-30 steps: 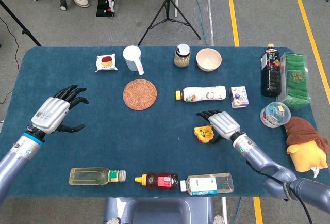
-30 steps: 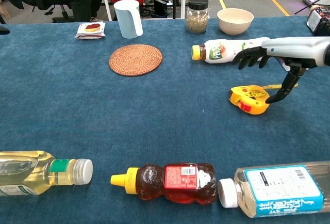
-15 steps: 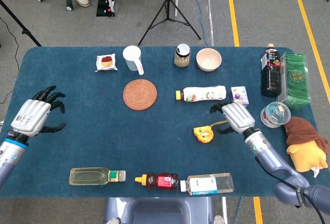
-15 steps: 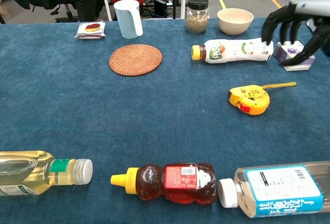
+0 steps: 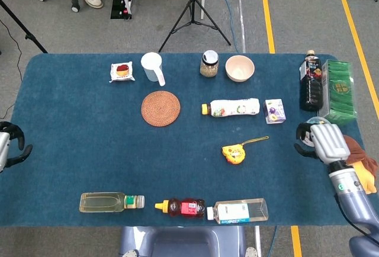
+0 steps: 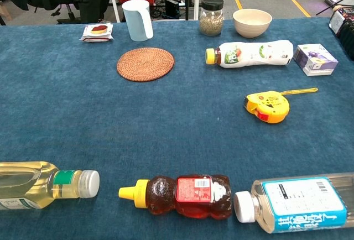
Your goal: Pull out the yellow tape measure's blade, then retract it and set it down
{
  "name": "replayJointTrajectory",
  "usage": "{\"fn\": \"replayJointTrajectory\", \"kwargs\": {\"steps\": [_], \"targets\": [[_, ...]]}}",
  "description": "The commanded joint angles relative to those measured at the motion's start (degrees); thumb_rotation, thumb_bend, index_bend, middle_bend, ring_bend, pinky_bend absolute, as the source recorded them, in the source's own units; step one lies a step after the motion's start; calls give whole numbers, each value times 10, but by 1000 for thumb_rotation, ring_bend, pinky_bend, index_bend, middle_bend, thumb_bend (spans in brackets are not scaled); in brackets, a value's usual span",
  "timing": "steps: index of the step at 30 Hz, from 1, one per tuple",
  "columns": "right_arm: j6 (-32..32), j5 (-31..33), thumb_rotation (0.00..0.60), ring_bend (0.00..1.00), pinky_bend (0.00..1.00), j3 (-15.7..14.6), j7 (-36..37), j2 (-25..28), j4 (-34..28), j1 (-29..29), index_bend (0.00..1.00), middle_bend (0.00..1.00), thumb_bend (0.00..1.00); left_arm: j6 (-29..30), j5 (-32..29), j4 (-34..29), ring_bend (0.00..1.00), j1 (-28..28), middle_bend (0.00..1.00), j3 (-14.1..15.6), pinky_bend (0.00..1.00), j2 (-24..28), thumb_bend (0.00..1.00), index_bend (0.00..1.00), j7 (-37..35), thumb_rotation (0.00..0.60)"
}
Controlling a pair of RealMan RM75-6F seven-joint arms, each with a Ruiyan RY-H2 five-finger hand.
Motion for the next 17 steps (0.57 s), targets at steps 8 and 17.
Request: {"fn": "replayJointTrajectory", "kwargs": {"steps": [8,17], "targets": [[88,12,600,571,540,-25,-34,14,-36,-88,534,553,311,29,17,-31,299,60,500,34,262,0,280,701,16,599],[130,5,600,565,530,-26,-34,18,-41,-130,534,553,310,52,30,-48,298,88,499,36,262,1,279,701,20,598]]}}
